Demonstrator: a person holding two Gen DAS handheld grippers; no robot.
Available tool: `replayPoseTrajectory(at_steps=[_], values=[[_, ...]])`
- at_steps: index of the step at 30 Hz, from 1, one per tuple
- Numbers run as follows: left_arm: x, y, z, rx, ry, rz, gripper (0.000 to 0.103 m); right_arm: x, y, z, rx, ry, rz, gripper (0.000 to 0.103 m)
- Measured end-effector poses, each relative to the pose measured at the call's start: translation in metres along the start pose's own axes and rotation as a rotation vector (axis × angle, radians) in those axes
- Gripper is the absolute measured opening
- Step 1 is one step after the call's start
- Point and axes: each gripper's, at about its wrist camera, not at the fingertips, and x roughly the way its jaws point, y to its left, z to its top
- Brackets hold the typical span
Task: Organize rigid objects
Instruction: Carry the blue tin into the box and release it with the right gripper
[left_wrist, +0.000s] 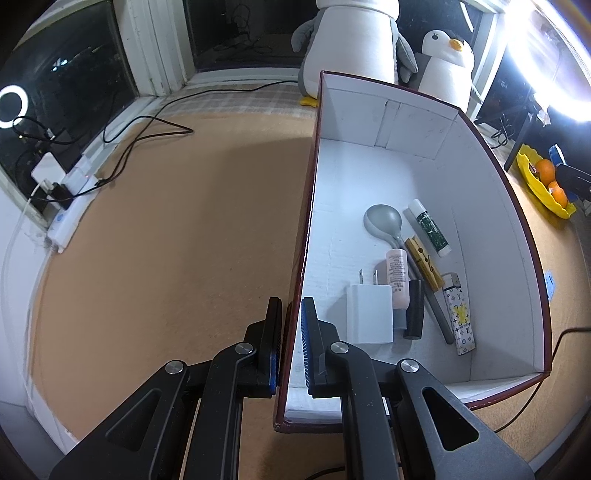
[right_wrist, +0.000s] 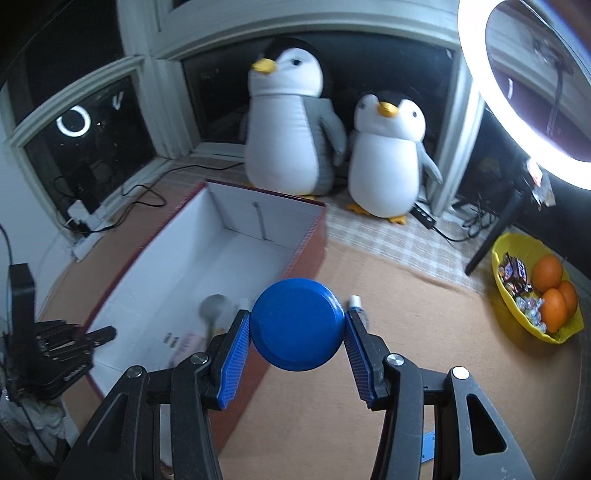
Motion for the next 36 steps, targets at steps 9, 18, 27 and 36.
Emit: replayPoseTrajectory(at_steps=[9, 18, 27, 36], values=[[0.0, 0.003, 0.0, -0.006, -0.01, -0.018, 0.008, -0.002, 0.061, -0.007, -0.104, 0.012, 0.068, 0.046], [-0.002, 0.004, 0.0, -0.004, -0.018, -0.03, 0.008, 0.013, 0.096, -0.017, -0.146, 0.052, 0.095, 0.046], [-0.002, 0.002, 0.001, -0.001, -0.017, -0.037, 0.008, 0.027, 0.102, -0.023, -0.132, 0.088, 0.085, 0.046], [-0.001, 0.003, 0.002, 0.004, -0.014, -0.039, 0.008, 0.03, 0.1, -0.026, -0.106, 0.099, 0.096, 0.046]])
